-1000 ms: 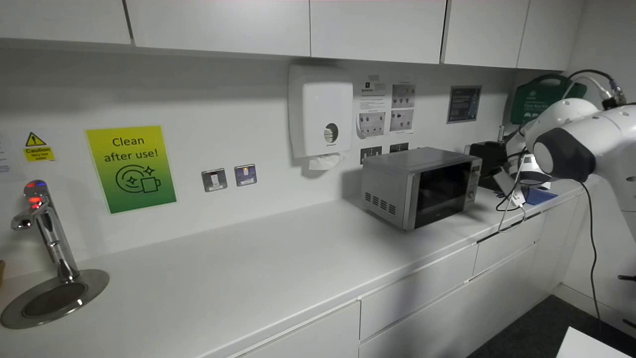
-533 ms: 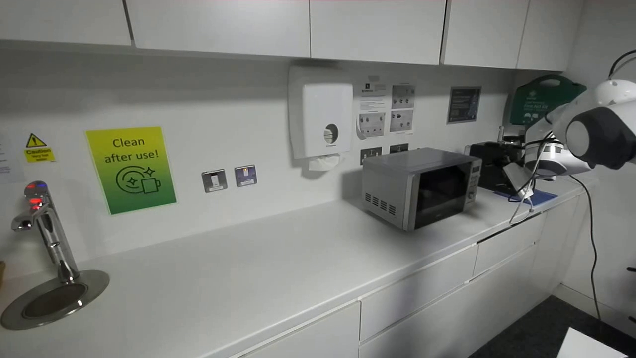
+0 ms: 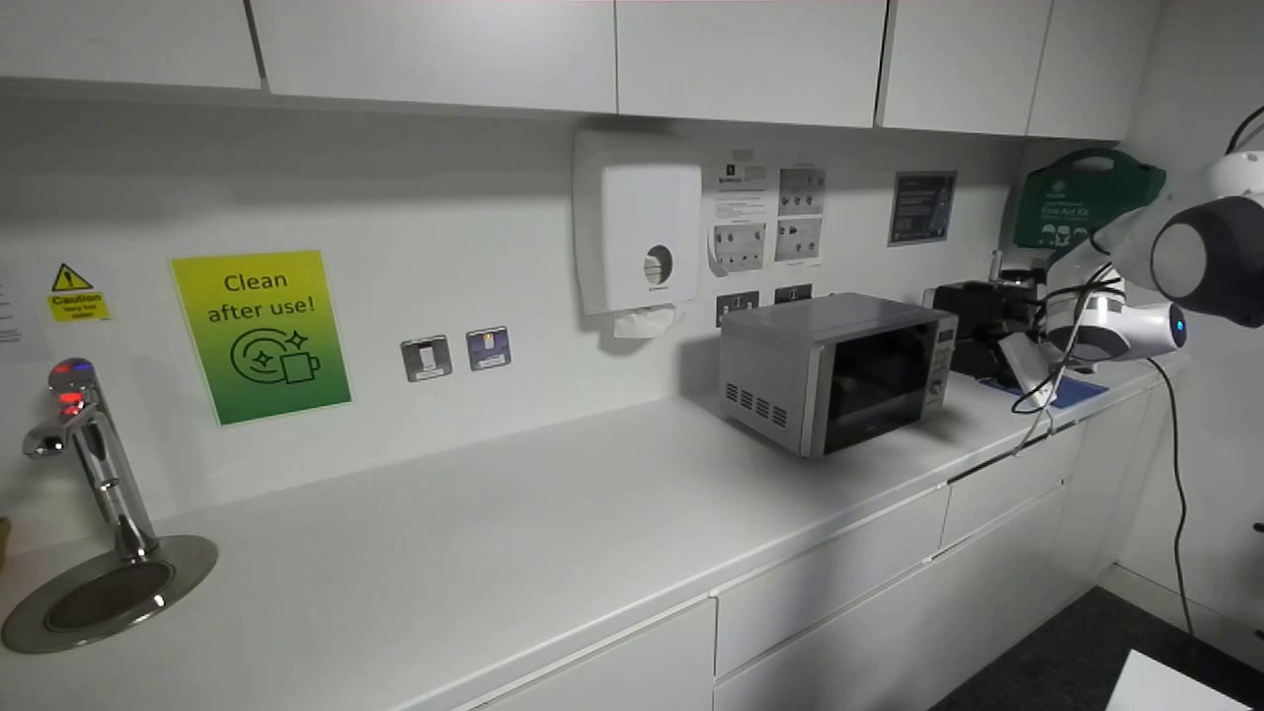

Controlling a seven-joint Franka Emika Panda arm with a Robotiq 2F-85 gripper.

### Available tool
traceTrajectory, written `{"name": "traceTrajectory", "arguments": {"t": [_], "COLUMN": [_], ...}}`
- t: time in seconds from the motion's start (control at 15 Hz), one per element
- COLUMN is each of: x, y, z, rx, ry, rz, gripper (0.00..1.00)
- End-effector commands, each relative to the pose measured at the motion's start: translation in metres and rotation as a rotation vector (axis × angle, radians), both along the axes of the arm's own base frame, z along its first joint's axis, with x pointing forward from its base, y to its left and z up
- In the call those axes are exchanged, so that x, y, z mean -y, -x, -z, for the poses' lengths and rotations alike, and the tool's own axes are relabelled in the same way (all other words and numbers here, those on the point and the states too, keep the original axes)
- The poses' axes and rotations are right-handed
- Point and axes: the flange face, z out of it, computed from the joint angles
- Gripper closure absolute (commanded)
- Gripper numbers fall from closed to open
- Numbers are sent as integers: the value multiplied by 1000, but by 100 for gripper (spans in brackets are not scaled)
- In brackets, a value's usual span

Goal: Press a button on the microwave

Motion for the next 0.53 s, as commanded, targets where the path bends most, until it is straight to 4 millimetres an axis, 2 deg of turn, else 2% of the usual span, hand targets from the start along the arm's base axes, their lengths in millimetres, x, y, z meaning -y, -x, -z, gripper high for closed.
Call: {"name": "traceTrajectory", "arguments": {"t": [0.0, 0.33, 0.4, 0.47], "x": [-11, -13, -8, -8], "y": [8, 4, -5, -5], "z": [-9, -8, 3, 3], "rx": [35, 32, 4, 5], "ry": [-20, -30, -19, -19], "rz": [-40, -34, -17, -17], "gripper": [32, 71, 55, 62]}}
